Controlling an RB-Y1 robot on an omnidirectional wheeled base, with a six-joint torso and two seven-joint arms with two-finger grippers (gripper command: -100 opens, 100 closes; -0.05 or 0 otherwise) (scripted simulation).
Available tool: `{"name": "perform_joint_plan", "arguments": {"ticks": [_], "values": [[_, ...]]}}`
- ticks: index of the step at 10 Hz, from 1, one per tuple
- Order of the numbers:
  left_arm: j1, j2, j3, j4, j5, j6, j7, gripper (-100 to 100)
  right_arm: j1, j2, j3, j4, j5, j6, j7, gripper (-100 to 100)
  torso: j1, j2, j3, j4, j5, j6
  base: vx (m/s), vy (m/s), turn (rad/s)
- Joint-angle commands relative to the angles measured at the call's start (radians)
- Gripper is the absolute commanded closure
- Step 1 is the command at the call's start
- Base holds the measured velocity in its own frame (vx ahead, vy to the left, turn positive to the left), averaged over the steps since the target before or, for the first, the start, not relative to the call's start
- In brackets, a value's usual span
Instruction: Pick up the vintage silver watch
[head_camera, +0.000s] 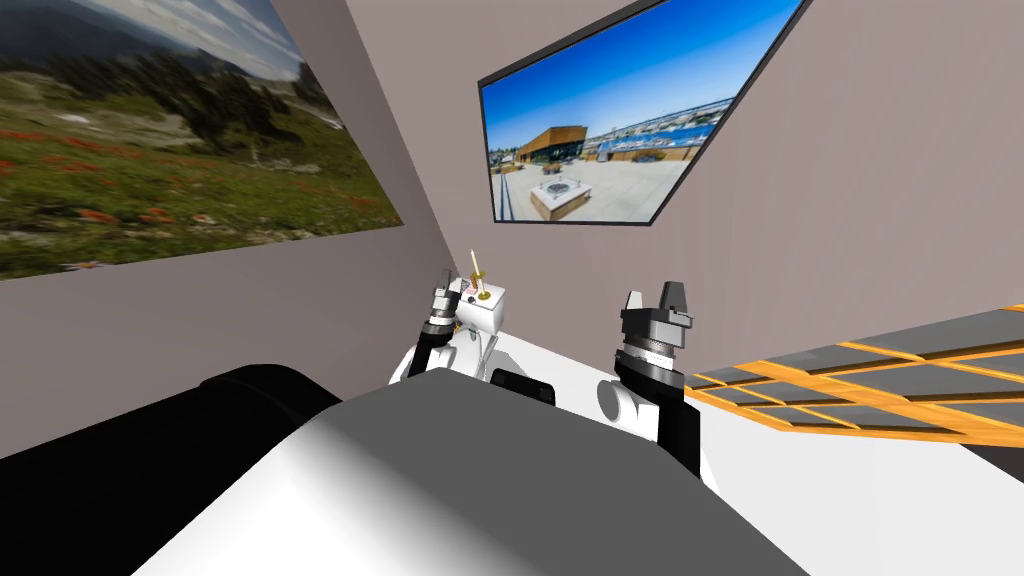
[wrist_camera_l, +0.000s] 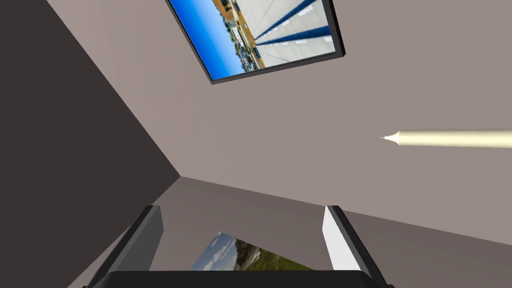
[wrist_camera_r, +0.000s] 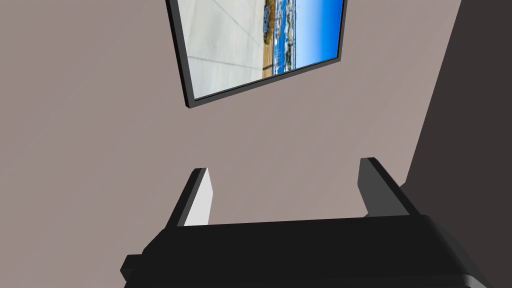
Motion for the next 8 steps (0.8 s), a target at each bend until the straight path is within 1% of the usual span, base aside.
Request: {"name": "perform_joint_plan", "arguments": {"ticks": [1, 2, 3, 5, 8], "values": [[-0.007, 0.031, 0.006, 0.031, 0.013, 0.042, -0.006, -100, 0.000, 0.000, 0.000, 0.000, 0.000, 0.000, 0.000, 0, 0.000, 0.000, 0.000, 0.000, 0.000, 0.000, -0.031, -0.072, 0.034], [-0.010, 0.043, 0.010, 0.052, 0.021, 0.066, -0.009, -100, 0.000, 0.000, 0.000, 0.000, 0.000, 0.000, 0.000, 0, -0.001, 0.000, 0.000, 0.000, 0.000, 0.000, -0.034, -0.081, 0.043], [-0.010, 0.043, 0.010, 0.052, 0.021, 0.066, -0.009, -100, 0.000, 0.000, 0.000, 0.000, 0.000, 0.000, 0.000, 0, -0.001, 0.000, 0.000, 0.000, 0.000, 0.000, -0.021, -0.051, 0.018], [-0.017, 0.060, 0.019, 0.097, 0.038, 0.115, -0.016, -100, 0.000, 0.000, 0.000, 0.000, 0.000, 0.000, 0.000, 0, 0.001, -0.001, -0.001, 0.000, 0.000, 0.000, -0.024, -0.045, 0.032], [-0.027, 0.071, 0.032, 0.166, 0.060, 0.186, -0.026, -100, 0.000, 0.000, 0.000, 0.000, 0.000, 0.000, 0.000, 0, -0.001, -0.001, -0.001, 0.000, 0.000, 0.000, -0.013, -0.070, 0.045]]}}
